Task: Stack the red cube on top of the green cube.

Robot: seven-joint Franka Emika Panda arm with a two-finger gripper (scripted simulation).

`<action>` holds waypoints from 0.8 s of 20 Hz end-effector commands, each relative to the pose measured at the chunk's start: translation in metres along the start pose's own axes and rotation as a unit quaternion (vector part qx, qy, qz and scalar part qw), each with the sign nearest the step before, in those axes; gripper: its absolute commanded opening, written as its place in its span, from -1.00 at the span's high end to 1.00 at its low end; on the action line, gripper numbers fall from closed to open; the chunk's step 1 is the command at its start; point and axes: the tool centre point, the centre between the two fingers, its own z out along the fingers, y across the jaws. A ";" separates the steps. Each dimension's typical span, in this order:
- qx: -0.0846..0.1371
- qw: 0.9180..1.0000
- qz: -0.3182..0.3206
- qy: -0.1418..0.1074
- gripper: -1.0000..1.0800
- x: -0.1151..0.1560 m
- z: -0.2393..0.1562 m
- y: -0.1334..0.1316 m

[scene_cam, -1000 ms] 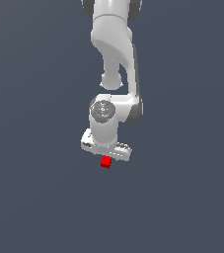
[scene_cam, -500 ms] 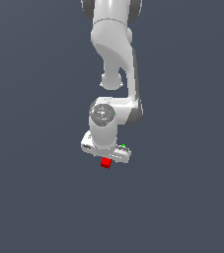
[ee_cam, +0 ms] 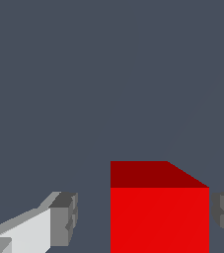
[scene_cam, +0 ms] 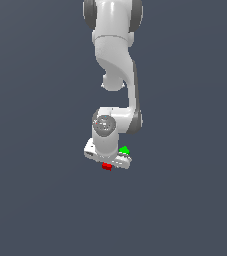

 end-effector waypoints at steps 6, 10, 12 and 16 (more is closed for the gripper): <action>0.000 1.000 0.000 0.001 1.00 0.002 0.004 -0.001; 0.000 1.000 0.000 0.001 1.00 0.002 0.004 -0.001; 0.000 1.000 0.000 0.001 1.00 0.002 0.004 -0.001; 0.000 1.000 0.000 0.001 1.00 0.001 0.003 -0.001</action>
